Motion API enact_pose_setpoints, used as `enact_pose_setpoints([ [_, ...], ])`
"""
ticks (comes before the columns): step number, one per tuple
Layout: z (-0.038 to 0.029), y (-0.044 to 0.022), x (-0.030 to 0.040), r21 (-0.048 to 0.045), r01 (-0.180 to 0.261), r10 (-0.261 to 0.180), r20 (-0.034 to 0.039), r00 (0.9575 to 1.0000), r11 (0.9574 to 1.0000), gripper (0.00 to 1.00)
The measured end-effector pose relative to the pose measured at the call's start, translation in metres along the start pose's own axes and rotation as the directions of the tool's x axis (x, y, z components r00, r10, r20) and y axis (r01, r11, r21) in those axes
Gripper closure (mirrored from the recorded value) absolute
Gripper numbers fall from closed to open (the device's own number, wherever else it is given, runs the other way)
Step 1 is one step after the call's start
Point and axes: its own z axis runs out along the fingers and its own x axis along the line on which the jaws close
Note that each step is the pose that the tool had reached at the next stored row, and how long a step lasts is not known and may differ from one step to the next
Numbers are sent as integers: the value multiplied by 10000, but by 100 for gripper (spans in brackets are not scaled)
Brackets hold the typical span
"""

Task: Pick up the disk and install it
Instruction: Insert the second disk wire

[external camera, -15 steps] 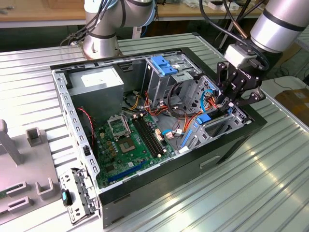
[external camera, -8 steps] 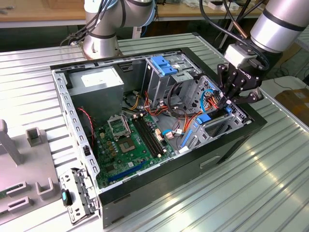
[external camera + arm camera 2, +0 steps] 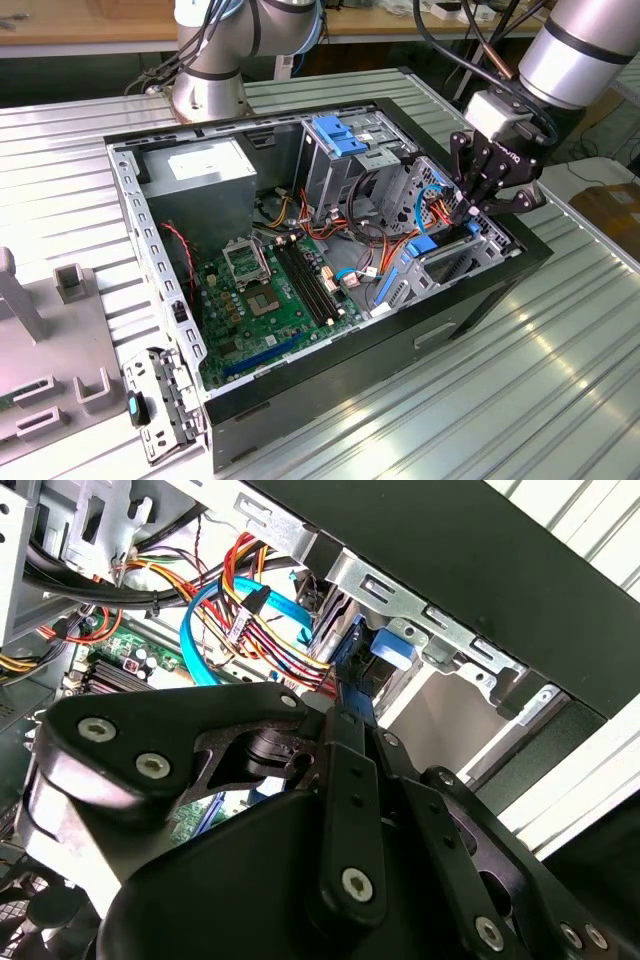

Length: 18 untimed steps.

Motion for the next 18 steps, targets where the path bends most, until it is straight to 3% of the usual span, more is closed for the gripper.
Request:
enact_pose_setpoints([
  [9, -6, 0, 0, 0, 0, 0, -2, 10000, 10000, 89],
  [14, -182, 4, -3, -7, -1, 1, -36, 10000, 10000, 89],
  [18, -329, 6, -25, -93, -1, 0, -56, 10000, 10000, 89],
])
